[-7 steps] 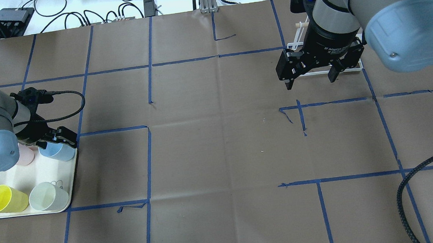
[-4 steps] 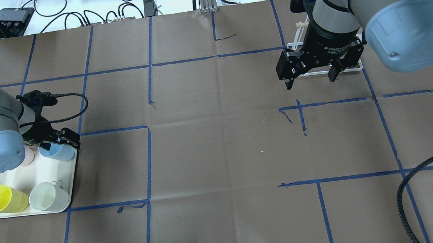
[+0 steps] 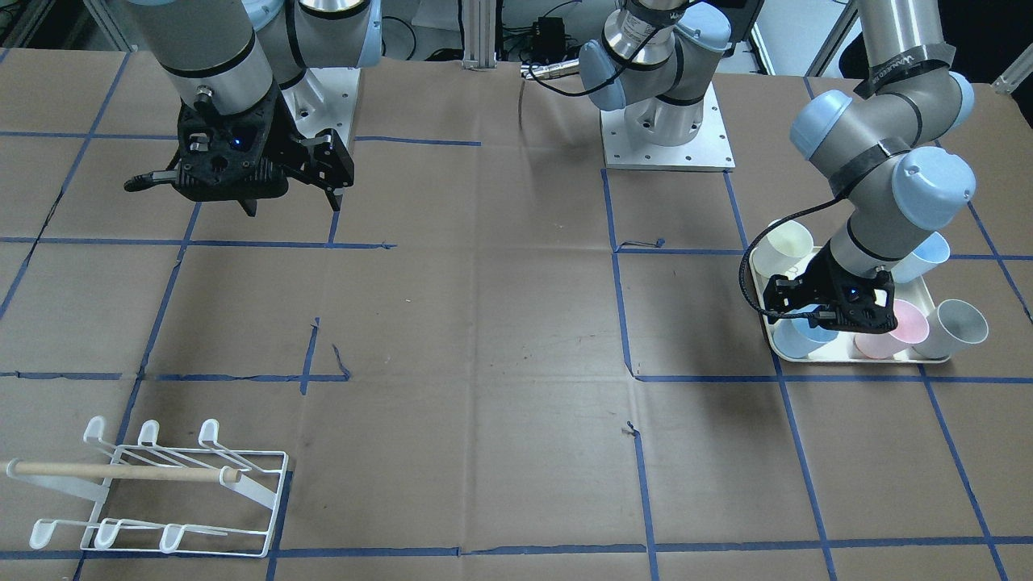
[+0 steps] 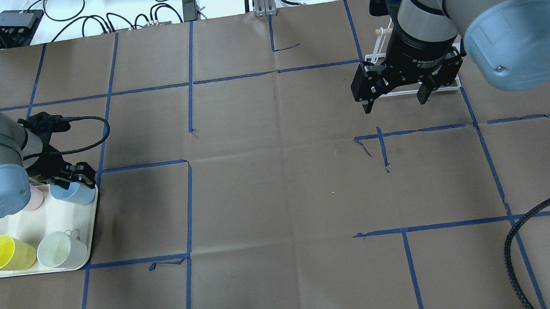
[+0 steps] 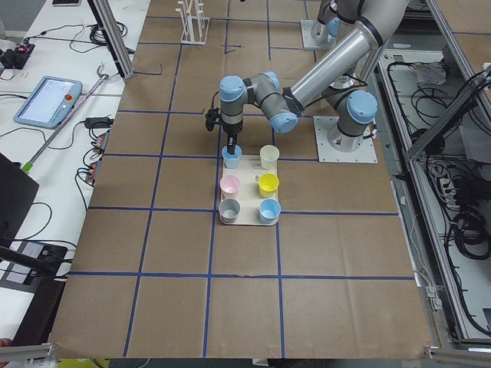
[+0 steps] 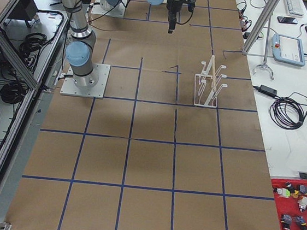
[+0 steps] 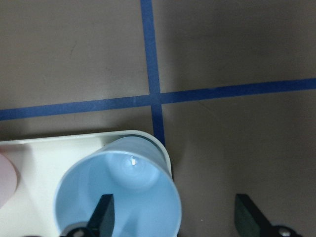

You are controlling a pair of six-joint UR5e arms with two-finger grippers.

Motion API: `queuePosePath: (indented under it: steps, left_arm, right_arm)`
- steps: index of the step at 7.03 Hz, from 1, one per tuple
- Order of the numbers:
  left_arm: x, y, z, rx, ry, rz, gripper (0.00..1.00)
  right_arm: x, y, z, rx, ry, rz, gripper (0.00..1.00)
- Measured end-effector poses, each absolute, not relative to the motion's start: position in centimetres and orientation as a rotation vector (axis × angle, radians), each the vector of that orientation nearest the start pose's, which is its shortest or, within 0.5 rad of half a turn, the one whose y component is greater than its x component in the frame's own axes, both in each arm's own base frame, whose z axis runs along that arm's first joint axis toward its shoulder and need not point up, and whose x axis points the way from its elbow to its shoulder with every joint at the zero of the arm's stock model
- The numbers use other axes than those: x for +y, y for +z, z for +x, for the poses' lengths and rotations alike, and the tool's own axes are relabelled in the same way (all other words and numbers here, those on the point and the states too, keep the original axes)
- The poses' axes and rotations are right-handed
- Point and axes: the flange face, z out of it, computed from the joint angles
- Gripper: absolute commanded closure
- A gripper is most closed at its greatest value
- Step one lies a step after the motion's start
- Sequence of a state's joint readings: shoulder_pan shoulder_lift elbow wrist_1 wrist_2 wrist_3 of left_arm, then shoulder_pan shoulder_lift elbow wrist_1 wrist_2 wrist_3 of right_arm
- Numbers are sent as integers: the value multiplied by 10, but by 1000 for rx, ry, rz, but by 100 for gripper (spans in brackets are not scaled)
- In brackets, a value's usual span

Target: Transfer IKEA cup to right arm and place on rack

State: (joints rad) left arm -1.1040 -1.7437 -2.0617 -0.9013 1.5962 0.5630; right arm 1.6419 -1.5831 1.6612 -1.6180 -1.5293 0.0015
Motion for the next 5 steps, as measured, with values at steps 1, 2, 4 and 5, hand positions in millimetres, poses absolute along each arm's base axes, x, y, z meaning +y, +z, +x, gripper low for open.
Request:
queuePosePath:
  steps: [1,2,4,5]
  left_arm:
    - [-488,242,105,3086,31,144,100]
    - [-486,243,112,3071,42,129,100]
    - [-483,253,124,3064,27,95,100]
    - [-483,271,122,3063,1,92,100]
  right_arm:
    - [-471,454,171,3099,51,-107,0]
    - [-471,454,172,3099,52,-107,0]
    - [-472,453,172,3098,56,-108,0]
    - [-473,452,172,3099,57,-107,0]
